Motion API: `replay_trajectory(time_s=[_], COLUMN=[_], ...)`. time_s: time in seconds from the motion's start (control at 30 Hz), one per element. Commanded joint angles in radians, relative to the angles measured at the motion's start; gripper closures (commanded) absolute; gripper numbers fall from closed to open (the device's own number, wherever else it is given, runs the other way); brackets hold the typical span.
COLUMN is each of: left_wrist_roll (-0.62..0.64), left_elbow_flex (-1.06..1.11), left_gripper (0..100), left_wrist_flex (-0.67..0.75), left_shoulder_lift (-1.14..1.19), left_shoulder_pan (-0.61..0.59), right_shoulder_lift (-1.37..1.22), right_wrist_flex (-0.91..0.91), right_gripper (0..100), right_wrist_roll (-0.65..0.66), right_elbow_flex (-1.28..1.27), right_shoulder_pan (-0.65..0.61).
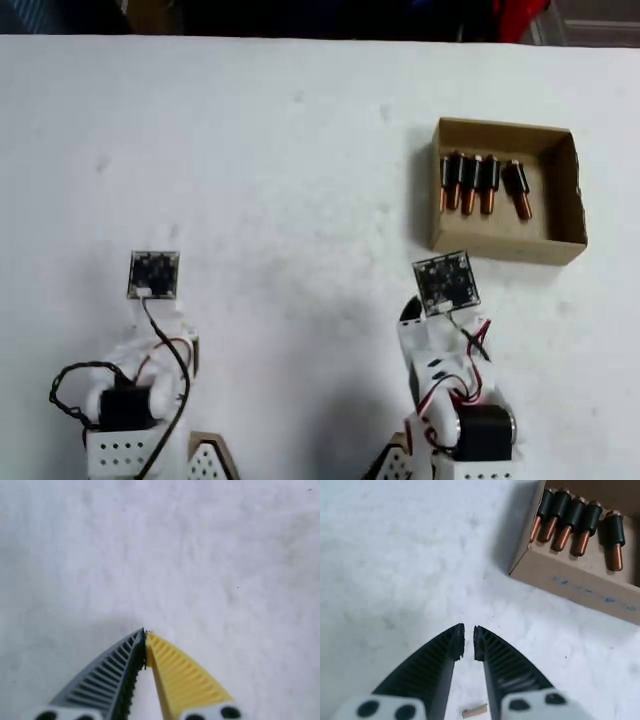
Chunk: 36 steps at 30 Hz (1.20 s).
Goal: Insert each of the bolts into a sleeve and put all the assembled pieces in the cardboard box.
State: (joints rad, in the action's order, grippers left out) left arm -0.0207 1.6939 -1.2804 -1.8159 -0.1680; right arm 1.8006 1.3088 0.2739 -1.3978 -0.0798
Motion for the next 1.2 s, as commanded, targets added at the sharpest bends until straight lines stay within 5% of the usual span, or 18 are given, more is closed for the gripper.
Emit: replay_trajectory(time_s=[0.0, 0.3, 1.17], left_wrist_roll=[0.011, 0.011, 0.011], left_elbow_flex=[-0.002, -0.002, -0.002], left_gripper=[98, 98, 98], left_wrist_flex=[-0.005, -0.005, -0.005], left_shoulder_lift=[-0.01, -0.01, -0.01], left_shoulder_pan=[-0.005, -0.005, -0.005], right_shoulder_lift=[0.001, 0.001, -0.007], right_wrist_flex=[-0.027, -0.111, -0.125], right_gripper=[98.1, 98.1, 98.1], right_wrist_roll=[-0.008, -0.103, -0.098], right_elbow_flex=[-0.026, -0.157, -0.292], right_shoulder_pan=[0.01, 0.008, 0.099])
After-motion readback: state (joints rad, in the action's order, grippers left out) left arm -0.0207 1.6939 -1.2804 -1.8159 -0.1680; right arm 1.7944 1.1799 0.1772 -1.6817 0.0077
